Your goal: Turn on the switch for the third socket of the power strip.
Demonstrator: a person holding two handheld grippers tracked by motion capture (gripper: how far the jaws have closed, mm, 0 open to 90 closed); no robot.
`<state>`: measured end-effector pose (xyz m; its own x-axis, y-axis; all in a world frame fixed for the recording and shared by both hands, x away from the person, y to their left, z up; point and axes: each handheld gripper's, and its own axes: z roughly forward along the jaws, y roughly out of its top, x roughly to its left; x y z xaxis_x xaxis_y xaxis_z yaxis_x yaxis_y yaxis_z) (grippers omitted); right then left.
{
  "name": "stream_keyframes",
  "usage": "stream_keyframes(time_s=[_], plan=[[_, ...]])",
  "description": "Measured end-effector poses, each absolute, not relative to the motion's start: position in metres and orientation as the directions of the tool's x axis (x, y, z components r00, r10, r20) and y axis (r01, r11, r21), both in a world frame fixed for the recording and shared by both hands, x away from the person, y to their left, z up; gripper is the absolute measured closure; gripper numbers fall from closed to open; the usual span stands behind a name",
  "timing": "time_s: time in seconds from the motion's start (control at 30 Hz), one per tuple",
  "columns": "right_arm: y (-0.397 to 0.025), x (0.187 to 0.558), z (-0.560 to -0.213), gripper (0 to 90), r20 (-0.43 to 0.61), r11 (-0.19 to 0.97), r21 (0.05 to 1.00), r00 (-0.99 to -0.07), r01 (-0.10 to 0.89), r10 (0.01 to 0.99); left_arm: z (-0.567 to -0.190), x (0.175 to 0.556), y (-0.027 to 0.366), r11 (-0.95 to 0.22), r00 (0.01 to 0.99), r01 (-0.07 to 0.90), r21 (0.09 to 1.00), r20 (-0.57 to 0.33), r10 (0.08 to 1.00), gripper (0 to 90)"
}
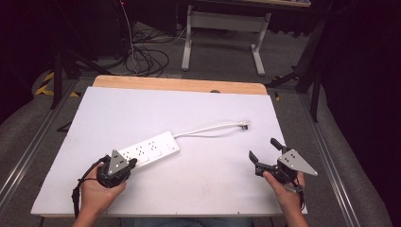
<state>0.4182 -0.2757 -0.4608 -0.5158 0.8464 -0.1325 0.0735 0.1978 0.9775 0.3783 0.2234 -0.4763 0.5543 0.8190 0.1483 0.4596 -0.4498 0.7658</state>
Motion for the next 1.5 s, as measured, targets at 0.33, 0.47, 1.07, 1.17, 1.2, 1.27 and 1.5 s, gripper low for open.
stream_keyframes(time_s=[0.33,0.47,1.07,1.17,1.2,1.27,1.5], plan=[[-0.2757,0.4175,-0.4606,9.1,-0.129,0.193,0.978,-0.512,0.073,0.849,-0.4767,0.3800,0.2266,-0.426,0.548,0.475,0.770,0.120,0.828,90.0],[-0.2757,0.4174,-0.4605,9.1,-0.130,0.193,0.979,-0.514,0.072,0.848,-0.4788,0.3805,0.2247,-0.424,0.554,0.480,0.768,0.109,0.825,90.0],[-0.2761,0.4172,-0.4604,9.2,-0.128,0.191,0.979,-0.514,0.071,0.848,-0.4790,0.3814,0.2219,-0.428,0.564,0.480,0.766,0.104,0.819,90.0],[-0.2762,0.4172,-0.4604,9.2,-0.129,0.193,0.979,-0.513,0.073,0.849,-0.4790,0.3814,0.2218,-0.426,0.563,0.481,0.766,0.103,0.820,90.0],[-0.2764,0.4173,-0.4604,9.2,-0.129,0.192,0.979,-0.512,0.073,0.849,-0.4790,0.3815,0.2220,-0.425,0.562,0.482,0.767,0.101,0.821,90.0],[-0.2765,0.4174,-0.4604,9.2,-0.130,0.193,0.979,-0.511,0.073,0.850,-0.4791,0.3817,0.2224,-0.425,0.560,0.478,0.769,0.106,0.822,90.0],[-0.2757,0.4177,-0.4604,9.2,-0.130,0.194,0.978,-0.513,0.073,0.848,-0.4799,0.3816,0.2224,-0.420,0.559,0.475,0.773,0.103,0.823,90.0]])
